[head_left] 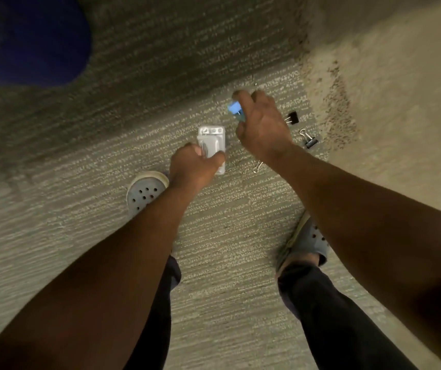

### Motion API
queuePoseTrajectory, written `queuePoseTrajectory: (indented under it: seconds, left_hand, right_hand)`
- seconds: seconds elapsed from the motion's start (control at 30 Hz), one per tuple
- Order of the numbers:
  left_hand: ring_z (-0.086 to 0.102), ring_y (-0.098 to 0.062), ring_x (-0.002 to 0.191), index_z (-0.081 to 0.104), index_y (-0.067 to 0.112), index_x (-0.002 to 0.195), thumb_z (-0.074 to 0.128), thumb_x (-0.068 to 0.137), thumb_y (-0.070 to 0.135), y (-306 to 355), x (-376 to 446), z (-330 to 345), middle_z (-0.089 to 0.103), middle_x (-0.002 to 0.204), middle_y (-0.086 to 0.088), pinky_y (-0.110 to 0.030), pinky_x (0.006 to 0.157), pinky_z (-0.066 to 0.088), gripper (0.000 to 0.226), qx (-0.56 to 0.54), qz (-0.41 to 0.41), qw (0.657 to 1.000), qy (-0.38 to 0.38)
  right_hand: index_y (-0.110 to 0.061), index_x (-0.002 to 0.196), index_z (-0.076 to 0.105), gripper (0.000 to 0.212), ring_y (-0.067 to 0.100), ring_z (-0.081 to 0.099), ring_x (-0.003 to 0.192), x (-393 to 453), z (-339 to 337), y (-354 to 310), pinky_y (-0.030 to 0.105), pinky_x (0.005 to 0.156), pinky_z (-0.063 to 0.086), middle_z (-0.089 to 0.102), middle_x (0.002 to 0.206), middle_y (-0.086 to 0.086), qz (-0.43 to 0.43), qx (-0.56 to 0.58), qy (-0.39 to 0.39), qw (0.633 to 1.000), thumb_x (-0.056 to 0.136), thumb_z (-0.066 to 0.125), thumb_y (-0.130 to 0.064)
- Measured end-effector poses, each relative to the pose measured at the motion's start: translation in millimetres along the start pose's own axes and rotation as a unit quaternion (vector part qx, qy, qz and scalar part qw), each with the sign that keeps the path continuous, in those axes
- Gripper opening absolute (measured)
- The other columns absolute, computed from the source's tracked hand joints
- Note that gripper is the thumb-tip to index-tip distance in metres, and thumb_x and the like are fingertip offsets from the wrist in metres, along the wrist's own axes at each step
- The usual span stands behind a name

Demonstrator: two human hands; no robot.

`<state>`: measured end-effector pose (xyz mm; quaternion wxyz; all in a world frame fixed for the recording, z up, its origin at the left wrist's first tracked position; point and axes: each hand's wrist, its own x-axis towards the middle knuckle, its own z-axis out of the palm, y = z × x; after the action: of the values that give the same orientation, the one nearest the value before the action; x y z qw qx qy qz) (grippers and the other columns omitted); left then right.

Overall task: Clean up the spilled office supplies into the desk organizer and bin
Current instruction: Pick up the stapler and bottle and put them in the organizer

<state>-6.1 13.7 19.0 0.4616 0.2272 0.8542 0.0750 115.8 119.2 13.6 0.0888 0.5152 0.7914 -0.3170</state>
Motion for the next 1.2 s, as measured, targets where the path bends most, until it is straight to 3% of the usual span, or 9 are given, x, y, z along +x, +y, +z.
queuePoseTrajectory:
  seconds: [0.13,0.27,0.43,0.57,0.7,0.83,0.97,1.07,1.2]
  left_hand:
    - [0.054,0.003,0.06,0.06,0.02,0.083,0.078,0.073,0.044,20.2,-63.0,-59.6,0.057,0.073,0.015,-0.008,0.036,0.033,0.032,-0.048,-0.026,0.998,0.02]
    - [0.056,0.004,0.058,0.06,0.022,0.079,0.074,0.073,0.052,57.4,-138.5,-136.7,0.061,0.071,0.015,-0.014,0.042,0.035,0.033,-0.079,-0.043,0.996,0.019]
    - [0.064,-0.011,0.067,0.06,0.019,0.071,0.075,0.07,0.053,108.9,-231.3,-246.5,0.069,0.073,0.006,-0.025,0.061,0.046,0.037,-0.11,-0.01,0.993,0.03]
    - [0.062,-0.01,0.063,0.058,0.02,0.066,0.072,0.068,0.056,140.6,-302.4,-328.2,0.067,0.066,0.008,-0.025,0.057,0.042,0.039,-0.138,0.041,0.989,0.02]
    - [0.06,-0.011,0.063,0.058,0.019,0.071,0.072,0.071,0.053,164.1,-361.7,-407.1,0.067,0.069,0.006,-0.029,0.061,0.046,0.037,-0.152,0.083,0.985,0.003]
    - [0.053,-0.009,0.056,0.06,0.013,0.074,0.075,0.075,0.045,172.1,-410.1,-484.7,0.061,0.065,0.003,-0.026,0.055,0.043,0.036,-0.177,0.122,0.977,0.013]
    - [0.063,-0.011,0.064,0.06,0.012,0.076,0.075,0.076,0.046,179.1,-427.1,-542.6,0.069,0.076,0.001,-0.028,0.055,0.052,0.036,-0.195,0.147,0.97,0.014]
    - [0.07,-0.014,0.072,0.064,0.014,0.087,0.076,0.076,0.048,188.0,-432.8,-576.5,0.071,0.086,-0.001,-0.025,0.05,0.055,0.038,-0.248,0.148,0.957,0.007]
    - [0.07,-0.019,0.085,0.063,0.016,0.092,0.076,0.075,0.049,211.1,-433.1,-615.5,0.069,0.096,-0.003,-0.042,0.075,0.062,0.04,-0.272,0.155,0.95,0.005]
  right_hand:
    - [-0.022,0.134,0.037,0.053,0.023,0.046,0.112,-51.3,-64.3,-26.8,0.033,0.09,0.049,0.048,0.125,0.014,0.044,0.074,-0.001,0.996,0.087,0.058,-0.01]
    - [-0.019,0.13,0.039,0.048,0.022,0.052,0.104,-111.8,-141.2,-76.7,0.029,0.08,0.047,0.049,0.122,0.011,0.06,0.137,0.025,0.988,0.086,0.058,-0.011]
    - [-0.022,0.12,0.046,0.047,0.022,0.059,0.097,-183.8,-246.2,-156.0,0.028,0.077,0.045,0.057,0.114,0.004,0.092,0.22,0.04,0.97,0.078,0.063,-0.012]
    - [-0.029,0.115,0.047,0.045,0.016,0.059,0.089,-229.0,-328.6,-219.8,0.025,0.073,0.041,0.056,0.107,-0.004,0.114,0.237,0.054,0.963,0.075,0.064,-0.017]
    - [-0.029,0.106,0.048,0.036,0.014,0.057,0.084,-257.5,-405.7,-287.4,0.026,0.068,0.038,0.055,0.099,-0.007,0.095,0.222,0.078,0.967,0.076,0.064,-0.017]
    - [-0.029,0.111,0.048,0.04,0.014,0.058,0.088,-283.2,-472.4,-357.9,0.028,0.072,0.045,0.057,0.104,-0.005,0.051,0.212,0.124,0.968,0.078,0.065,-0.015]
    - [-0.033,0.114,0.046,0.042,0.011,0.059,0.093,-287.7,-515.6,-400.2,0.034,0.081,0.054,0.056,0.108,-0.006,0.028,0.212,0.166,0.963,0.081,0.066,-0.018]
    - [-0.035,0.119,0.043,0.047,0.01,0.059,0.096,-283.4,-535.6,-423.2,0.029,0.081,0.053,0.055,0.112,-0.007,0.016,0.215,0.187,0.958,0.083,0.068,-0.019]
    - [-0.035,0.121,0.041,0.049,0.011,0.058,0.098,-269.9,-558.6,-445.4,0.029,0.082,0.053,0.054,0.113,-0.008,0.001,0.222,0.203,0.954,0.084,0.069,-0.02]
